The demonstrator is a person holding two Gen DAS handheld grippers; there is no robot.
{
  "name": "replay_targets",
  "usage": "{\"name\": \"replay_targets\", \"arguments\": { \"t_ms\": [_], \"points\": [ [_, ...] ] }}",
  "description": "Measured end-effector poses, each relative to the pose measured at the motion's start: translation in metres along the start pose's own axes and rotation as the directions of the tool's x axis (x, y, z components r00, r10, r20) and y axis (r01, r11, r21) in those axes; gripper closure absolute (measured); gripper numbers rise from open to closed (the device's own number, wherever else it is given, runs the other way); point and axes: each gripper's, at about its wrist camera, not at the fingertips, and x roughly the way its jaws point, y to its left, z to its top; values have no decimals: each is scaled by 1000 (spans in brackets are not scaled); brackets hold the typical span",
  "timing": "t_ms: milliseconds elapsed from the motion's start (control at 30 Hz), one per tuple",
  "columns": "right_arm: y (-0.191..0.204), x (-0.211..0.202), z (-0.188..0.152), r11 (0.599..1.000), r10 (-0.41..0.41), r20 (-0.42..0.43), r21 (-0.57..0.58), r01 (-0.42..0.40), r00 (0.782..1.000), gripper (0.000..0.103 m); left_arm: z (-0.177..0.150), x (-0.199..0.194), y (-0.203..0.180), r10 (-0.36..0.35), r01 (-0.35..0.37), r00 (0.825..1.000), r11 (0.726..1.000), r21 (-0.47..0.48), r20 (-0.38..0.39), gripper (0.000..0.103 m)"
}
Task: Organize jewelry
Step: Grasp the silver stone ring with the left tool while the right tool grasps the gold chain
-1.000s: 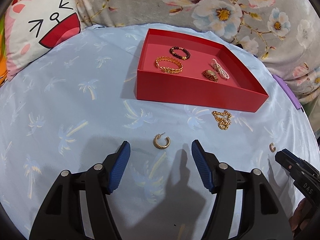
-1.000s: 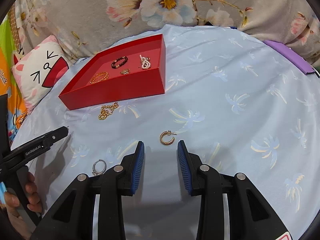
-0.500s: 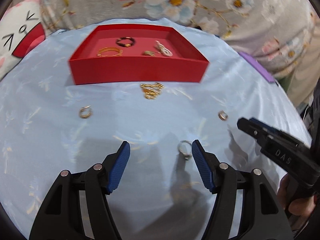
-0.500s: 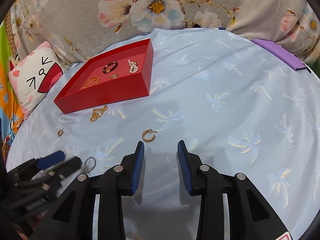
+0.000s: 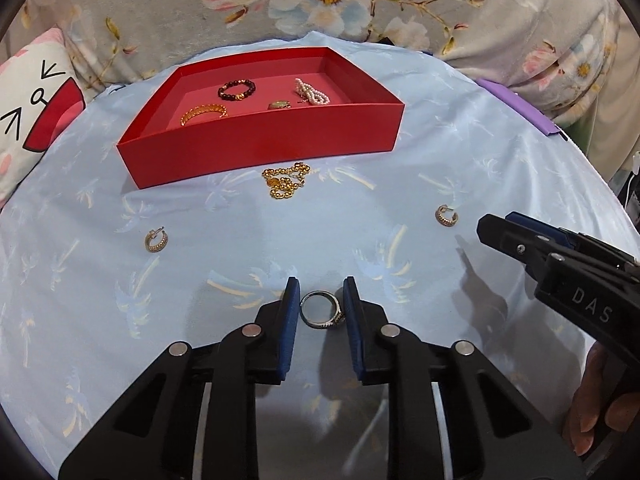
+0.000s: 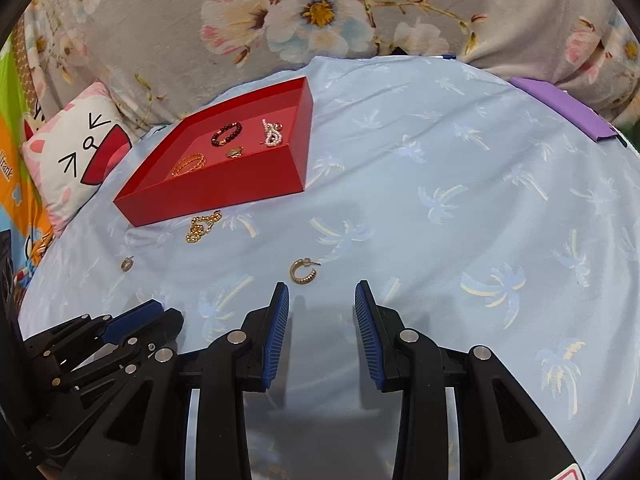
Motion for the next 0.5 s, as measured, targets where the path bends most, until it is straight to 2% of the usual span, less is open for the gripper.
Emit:
{"name": "replay_targets", "arguments": {
  "t_ms": [200, 500],
  "points": [
    [11, 1, 4, 1000, 11, 0, -24, -11, 1000, 69, 2, -11, 25, 31, -30, 999, 999, -32, 32, 81],
    [30, 10, 7, 997, 53, -22, -52, -55, 998, 69, 2, -32, 108, 145, -133, 988, 977, -168, 58, 81]
  ]
}}
